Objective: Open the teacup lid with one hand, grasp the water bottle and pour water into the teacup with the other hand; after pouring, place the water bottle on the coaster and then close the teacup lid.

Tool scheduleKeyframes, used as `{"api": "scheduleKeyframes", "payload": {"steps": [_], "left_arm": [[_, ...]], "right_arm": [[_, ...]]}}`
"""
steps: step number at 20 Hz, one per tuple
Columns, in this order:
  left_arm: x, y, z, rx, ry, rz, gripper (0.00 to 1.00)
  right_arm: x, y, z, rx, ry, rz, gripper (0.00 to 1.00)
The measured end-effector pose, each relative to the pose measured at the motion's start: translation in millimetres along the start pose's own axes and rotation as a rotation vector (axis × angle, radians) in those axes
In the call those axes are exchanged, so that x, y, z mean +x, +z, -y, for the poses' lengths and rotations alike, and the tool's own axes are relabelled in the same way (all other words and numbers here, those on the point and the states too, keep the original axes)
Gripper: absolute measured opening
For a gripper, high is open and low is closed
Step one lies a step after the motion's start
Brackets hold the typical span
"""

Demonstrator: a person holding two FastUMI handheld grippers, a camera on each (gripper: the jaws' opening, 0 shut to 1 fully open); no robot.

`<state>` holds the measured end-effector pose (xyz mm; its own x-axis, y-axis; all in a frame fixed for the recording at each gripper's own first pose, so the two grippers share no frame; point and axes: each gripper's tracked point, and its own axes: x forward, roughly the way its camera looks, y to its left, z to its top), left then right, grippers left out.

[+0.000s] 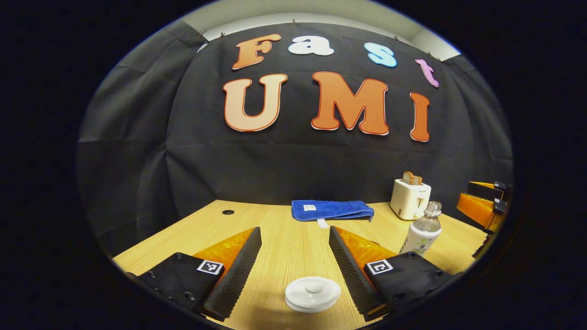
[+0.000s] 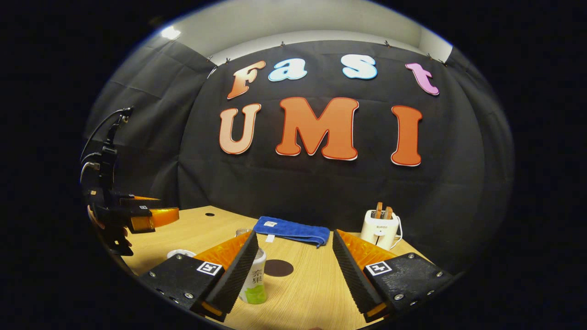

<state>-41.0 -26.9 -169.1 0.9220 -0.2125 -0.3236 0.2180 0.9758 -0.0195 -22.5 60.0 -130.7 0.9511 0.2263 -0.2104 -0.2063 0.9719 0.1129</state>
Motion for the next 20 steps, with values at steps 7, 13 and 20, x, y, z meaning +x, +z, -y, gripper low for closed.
{"api": "scheduleKeyframes", "payload": {"steps": [7, 13, 20], "left_arm": [[8, -57, 23, 0.069, -0.076, -0.097, 0.98], [16, -90, 33, 0.107, -0.089, -0.168, 0.93], [17, -108, 39, 0.112, -0.107, -0.215, 0.71]], "right_arm": [[0, -26, -10, 0.015, 0.044, -0.046, 0.98], [-1, -40, -11, 0.008, 0.059, -0.071, 0.98], [-1, -51, -1, 0.031, 0.033, -0.093, 0.98]]}}
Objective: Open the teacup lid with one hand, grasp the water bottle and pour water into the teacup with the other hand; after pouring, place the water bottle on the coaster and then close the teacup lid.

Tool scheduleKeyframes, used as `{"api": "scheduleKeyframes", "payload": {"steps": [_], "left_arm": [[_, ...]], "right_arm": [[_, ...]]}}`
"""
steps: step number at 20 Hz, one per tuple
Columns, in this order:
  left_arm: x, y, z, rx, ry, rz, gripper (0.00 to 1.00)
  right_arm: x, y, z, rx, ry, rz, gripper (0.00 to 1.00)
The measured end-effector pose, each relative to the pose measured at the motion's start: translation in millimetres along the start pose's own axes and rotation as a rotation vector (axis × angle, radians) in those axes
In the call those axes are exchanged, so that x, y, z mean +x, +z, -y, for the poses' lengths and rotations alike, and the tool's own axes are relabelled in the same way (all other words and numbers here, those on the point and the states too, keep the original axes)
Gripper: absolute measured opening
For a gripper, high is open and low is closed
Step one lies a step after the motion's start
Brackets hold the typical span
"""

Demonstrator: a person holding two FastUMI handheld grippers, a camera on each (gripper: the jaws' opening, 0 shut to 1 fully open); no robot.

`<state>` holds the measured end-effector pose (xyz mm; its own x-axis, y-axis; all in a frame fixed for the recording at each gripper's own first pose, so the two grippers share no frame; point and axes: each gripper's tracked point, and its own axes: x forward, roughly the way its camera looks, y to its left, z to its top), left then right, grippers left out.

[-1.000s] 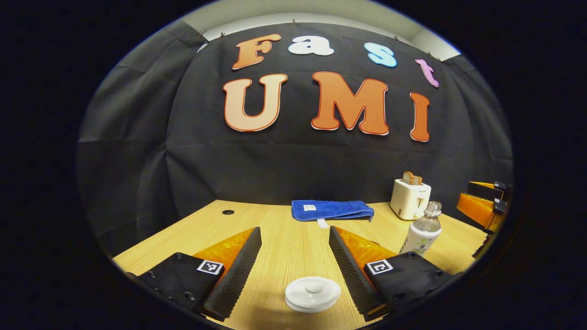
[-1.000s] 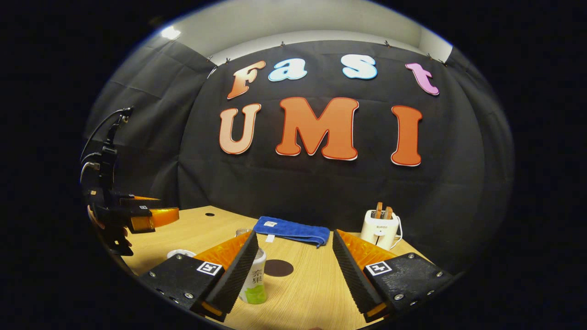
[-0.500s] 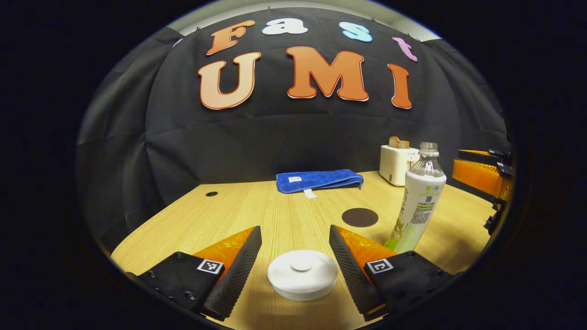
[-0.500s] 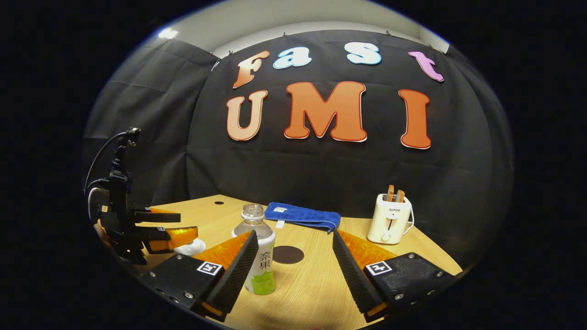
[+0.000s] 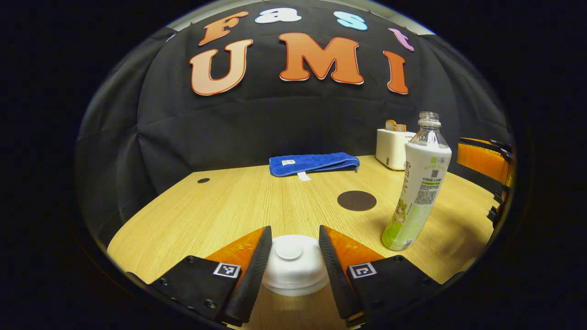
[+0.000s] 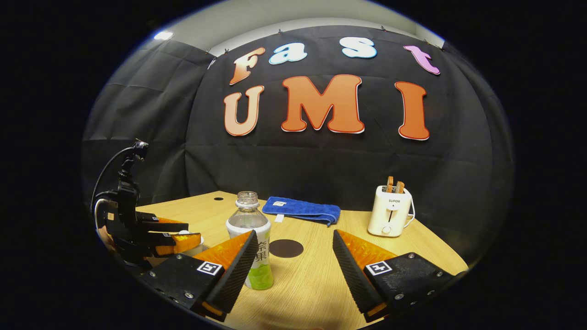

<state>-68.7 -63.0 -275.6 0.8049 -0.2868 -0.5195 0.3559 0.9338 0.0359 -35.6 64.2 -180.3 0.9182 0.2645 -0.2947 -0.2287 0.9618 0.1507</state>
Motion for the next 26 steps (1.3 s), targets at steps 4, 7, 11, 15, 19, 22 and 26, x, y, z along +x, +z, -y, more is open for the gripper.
{"api": "scheduleKeyframes", "payload": {"steps": [4, 7, 11, 15, 19, 22, 26], "left_arm": [[2, 2, -2, 0.02, 0.008, 0.009, 0.57], [3, 5, -5, 0.009, 0.015, 0.02, 0.42], [2, 6, -5, 0.018, 0.011, 0.026, 0.35], [-1, 19, -17, -0.005, 0.044, 0.07, 0.27], [-10, 39, -34, -0.023, 0.083, 0.13, 0.27], [-18, 50, -57, -0.029, 0.141, 0.164, 0.28], [-25, 50, -75, -0.038, 0.179, 0.174, 0.27]], "right_arm": [[-1, -4, 4, 0.016, -0.004, -0.008, 0.98], [-1, -5, 5, 0.014, -0.006, -0.005, 0.98], [0, -11, 3, 0.001, -0.004, -0.021, 0.98], [0, -14, -9, 0.009, 0.045, -0.032, 0.98], [5, -18, -25, 0.014, 0.093, -0.047, 0.98], [12, -29, -41, 0.015, 0.141, -0.075, 0.98], [24, -46, -56, 0.013, 0.167, -0.121, 0.98]]}}
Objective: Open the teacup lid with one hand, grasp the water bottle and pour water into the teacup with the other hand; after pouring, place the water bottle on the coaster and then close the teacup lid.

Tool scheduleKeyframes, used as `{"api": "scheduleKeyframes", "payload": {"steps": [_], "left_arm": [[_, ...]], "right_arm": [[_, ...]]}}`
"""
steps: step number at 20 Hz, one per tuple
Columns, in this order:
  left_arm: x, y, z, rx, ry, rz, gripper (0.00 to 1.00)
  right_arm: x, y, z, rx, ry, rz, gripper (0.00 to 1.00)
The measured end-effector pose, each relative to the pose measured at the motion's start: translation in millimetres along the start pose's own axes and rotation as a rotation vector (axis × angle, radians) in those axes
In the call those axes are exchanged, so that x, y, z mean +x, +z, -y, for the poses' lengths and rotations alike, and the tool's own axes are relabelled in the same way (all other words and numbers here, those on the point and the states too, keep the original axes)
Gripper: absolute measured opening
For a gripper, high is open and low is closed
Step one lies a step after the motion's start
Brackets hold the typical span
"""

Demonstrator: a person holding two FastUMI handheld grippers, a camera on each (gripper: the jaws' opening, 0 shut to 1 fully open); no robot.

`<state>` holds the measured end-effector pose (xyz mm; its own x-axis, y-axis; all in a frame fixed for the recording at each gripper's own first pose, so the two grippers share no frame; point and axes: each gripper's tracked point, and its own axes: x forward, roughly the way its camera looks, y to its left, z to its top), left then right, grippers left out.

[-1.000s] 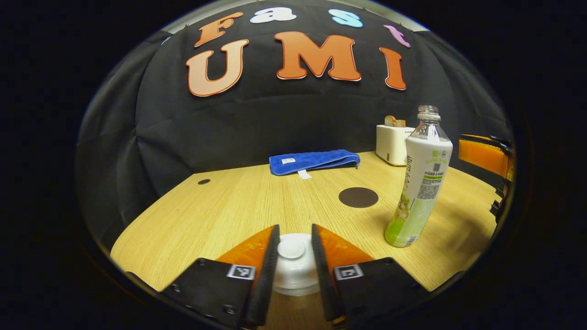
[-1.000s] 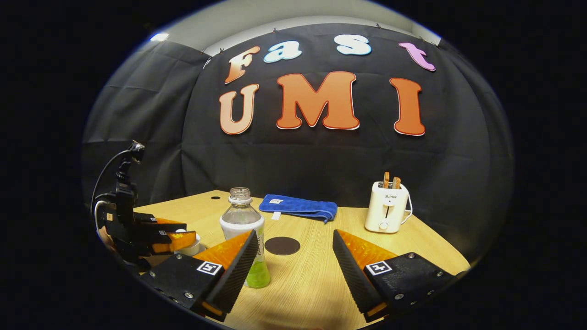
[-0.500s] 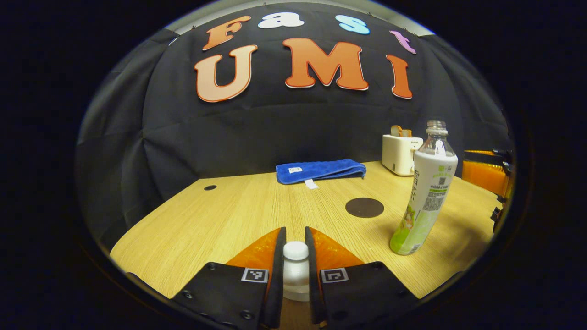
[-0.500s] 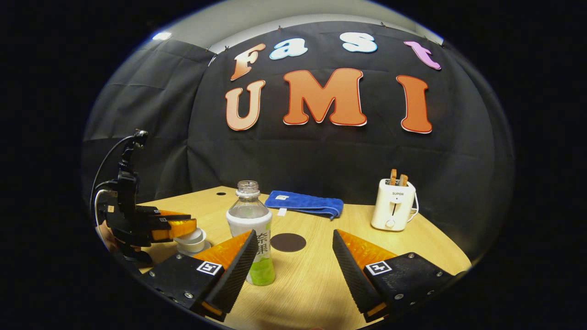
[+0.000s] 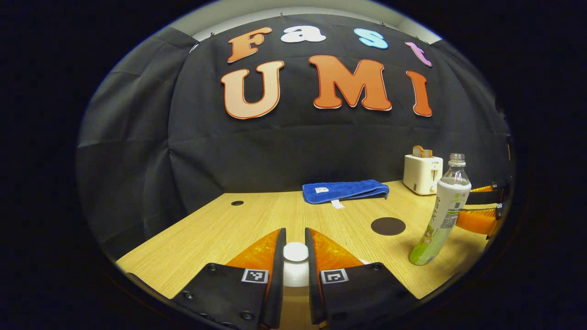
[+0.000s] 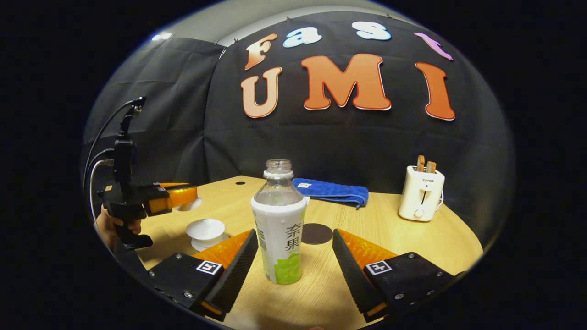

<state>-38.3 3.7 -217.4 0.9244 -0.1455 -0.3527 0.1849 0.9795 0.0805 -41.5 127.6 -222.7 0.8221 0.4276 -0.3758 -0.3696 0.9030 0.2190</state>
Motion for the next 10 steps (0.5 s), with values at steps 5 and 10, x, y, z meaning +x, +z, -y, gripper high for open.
{"api": "scheduleKeyframes", "payload": {"steps": [5, 10], "left_arm": [[-1, -12, -9, -0.017, 0.012, -0.019, 0.29], [1, -25, -21, -0.024, 0.027, -0.035, 0.27]], "right_arm": [[26, -33, -7, 0.028, 0.011, -0.089, 0.95], [35, -40, -10, 0.086, 0.01, -0.11, 0.69]]}}
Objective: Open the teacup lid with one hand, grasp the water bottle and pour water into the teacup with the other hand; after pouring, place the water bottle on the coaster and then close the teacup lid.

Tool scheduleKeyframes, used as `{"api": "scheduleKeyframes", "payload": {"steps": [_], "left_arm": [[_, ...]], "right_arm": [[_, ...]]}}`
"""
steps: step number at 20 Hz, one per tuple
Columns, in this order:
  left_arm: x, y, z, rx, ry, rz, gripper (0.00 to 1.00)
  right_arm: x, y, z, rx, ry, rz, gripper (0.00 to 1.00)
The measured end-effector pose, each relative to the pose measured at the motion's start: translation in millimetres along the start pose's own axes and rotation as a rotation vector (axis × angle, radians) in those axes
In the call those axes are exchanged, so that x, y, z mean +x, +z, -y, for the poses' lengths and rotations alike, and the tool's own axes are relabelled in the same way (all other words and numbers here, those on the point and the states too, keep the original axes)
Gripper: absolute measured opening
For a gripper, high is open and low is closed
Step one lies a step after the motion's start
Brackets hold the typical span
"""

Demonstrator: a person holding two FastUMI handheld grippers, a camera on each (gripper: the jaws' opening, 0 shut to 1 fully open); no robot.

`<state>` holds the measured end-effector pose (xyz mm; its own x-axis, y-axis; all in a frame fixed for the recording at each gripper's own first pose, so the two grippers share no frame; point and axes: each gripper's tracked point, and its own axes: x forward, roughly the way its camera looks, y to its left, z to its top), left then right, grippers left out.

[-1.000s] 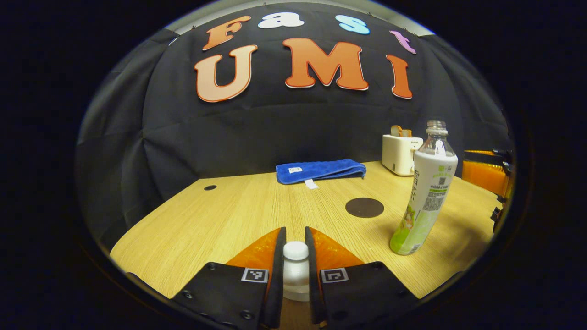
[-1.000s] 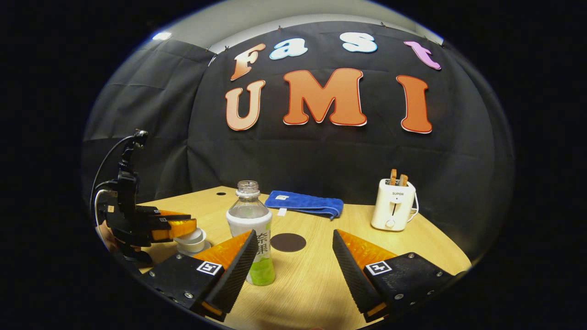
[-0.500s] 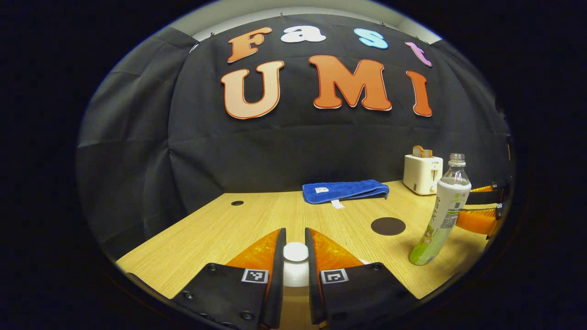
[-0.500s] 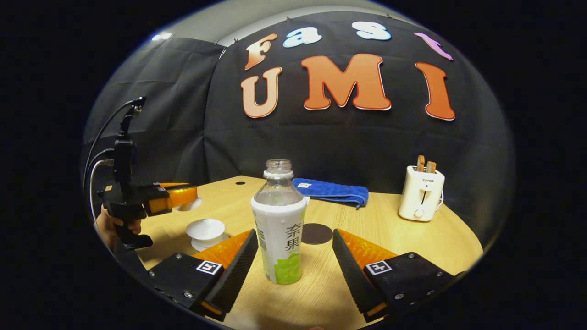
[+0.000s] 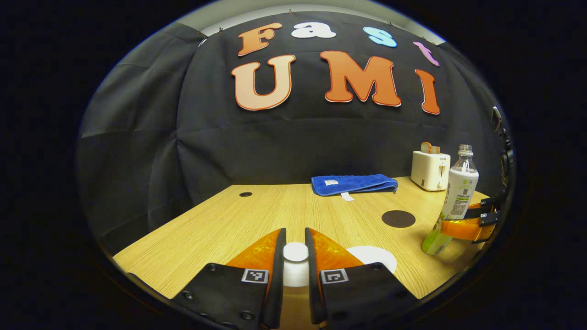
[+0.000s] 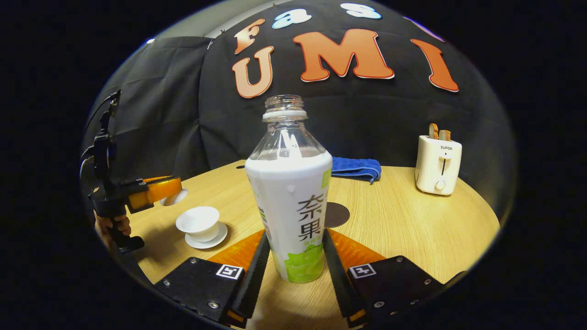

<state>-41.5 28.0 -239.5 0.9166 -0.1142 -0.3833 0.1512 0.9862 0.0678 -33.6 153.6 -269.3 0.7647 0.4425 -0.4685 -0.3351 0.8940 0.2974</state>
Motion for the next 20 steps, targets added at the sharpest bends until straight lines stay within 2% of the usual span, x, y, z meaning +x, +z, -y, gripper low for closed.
{"api": "scheduleKeyframes", "payload": {"steps": [5, 9, 13, 14, 15, 20], "left_arm": [[-1, -5, -6, -0.011, 0.012, -0.007, 0.29], [-2, -5, -22, -0.019, 0.03, -0.006, 0.27], [-4, -1, -40, -0.021, 0.058, 0.0, 0.27], [-5, 0, -44, -0.018, 0.064, 0.0, 0.27], [-7, 2, -48, -0.014, 0.07, 0.006, 0.27], [-13, 6, -65, -0.006, 0.087, 0.019, 0.26]], "right_arm": [[-3, 20, -4, -0.048, -0.008, 0.032, 0.64], [-1, 36, 2, -0.229, -0.079, 0.055, 0.64], [7, 38, -3, -0.413, -0.114, 0.042, 0.64], [9, 37, -6, -0.445, -0.119, 0.035, 0.6], [10, 38, -7, -0.479, -0.127, 0.035, 0.64], [11, 54, -3, -0.73, -0.227, 0.052, 0.64]]}}
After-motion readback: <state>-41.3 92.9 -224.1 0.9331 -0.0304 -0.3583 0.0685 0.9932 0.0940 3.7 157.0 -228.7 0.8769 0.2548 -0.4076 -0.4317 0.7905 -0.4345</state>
